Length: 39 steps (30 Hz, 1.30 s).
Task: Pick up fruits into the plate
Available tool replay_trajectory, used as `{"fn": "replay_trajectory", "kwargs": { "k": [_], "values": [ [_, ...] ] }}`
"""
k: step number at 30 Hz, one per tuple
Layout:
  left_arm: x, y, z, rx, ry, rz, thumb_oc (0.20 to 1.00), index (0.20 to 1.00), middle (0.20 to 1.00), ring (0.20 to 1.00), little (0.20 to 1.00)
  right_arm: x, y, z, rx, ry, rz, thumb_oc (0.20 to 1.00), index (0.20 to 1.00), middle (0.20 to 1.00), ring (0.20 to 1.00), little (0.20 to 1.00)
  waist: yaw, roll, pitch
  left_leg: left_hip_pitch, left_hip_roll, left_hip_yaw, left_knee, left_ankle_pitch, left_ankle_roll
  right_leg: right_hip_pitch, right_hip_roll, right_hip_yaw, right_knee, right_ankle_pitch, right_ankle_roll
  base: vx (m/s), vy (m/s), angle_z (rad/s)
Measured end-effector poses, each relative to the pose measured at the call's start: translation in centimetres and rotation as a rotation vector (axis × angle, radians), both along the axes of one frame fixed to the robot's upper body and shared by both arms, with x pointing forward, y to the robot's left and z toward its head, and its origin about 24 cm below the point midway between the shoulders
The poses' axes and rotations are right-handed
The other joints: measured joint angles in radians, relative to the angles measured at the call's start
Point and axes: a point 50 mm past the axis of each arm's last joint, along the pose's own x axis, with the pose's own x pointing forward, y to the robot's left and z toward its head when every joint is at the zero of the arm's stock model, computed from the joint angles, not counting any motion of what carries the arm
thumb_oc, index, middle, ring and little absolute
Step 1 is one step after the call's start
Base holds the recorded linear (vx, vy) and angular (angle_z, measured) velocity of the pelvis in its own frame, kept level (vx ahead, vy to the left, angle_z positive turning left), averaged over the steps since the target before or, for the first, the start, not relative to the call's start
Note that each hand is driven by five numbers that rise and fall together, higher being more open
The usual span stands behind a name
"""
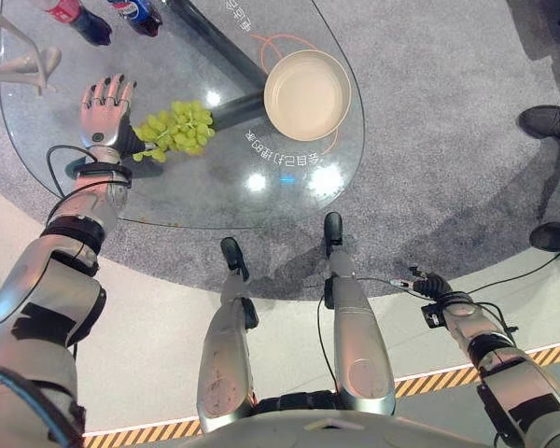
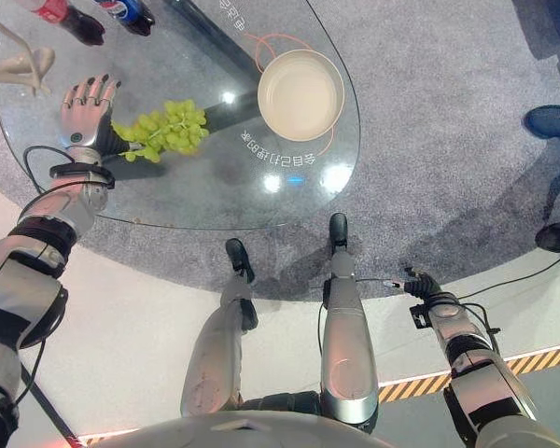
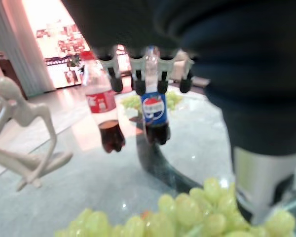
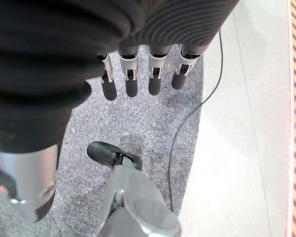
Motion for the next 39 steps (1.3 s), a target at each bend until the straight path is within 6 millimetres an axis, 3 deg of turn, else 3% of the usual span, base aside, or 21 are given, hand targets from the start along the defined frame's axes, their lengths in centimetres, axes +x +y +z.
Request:
{"fn": "replay_trajectory", "kwargs": {
  "k": [4,9,16,28,39],
  "values": [
    [0.4,0.1,1.7,0.011,-0.011,0.026,1.0,1.0,1.0,1.0,1.0,0.4,0.2,0.3,0.002,-0.018,0.008,1.0,1.0,1.0,1.0,1.0,-0.003,-0.001,0.0,-0.066,0.0,-0.001,0.012,0.007,0.001,-0.075,0.0,0.009,0.031,-0.004,-0.002,0.0,0.009,0.0],
    [1.0,-0.1,1.2,0.066,0.169,0.048,1.0,1.0,1.0,1.0,1.0,0.7,0.2,0.6,0.001,-0.029,0.01,1.0,1.0,1.0,1.0,1.0,-0.015,-0.001,0.0,-0.109,0.0,0.005,0.028,0.007,0.001,-0.126,-0.001,0.02,0.053,-0.006,-0.001,0.01,0.037,-0.04],
    [1.3,-0.1,1.3,0.102,0.248,0.065,1.0,1.0,1.0,1.0,1.0,1.6,0.7,1.4,0.018,-0.078,0.028,1.0,1.0,1.0,1.0,1.0,-0.026,-0.001,0.0,-0.158,0.0,0.008,0.046,0.007,0.001,-0.186,-0.002,0.026,0.086,-0.012,-0.003,0.01,0.009,0.0],
    [1.4,0.6,3.1,0.092,0.222,0.154,1.0,1.0,1.0,1.0,1.0,2.4,0.6,2.6,0.029,-0.14,0.014,1.0,1.0,1.0,1.0,1.0,-0.045,-0.008,-0.001,-0.278,0.004,0.006,0.154,-0.022,-0.001,-0.303,-0.005,0.054,0.173,-0.036,-0.006,0.03,0.006,0.0],
    [-0.7,4.5,4.0,-0.026,0.017,0.443,1.0,1.0,1.0,1.0,1.0,1.9,0.8,2.2,0.08,-0.161,-0.009,1.0,1.0,1.0,1.0,1.0,-0.064,-0.052,-0.004,-0.367,0.019,-0.014,0.265,-0.066,0.001,-0.351,0.002,0.054,0.205,-0.037,-0.007,0.02,-0.036,0.0]
  ]
}}
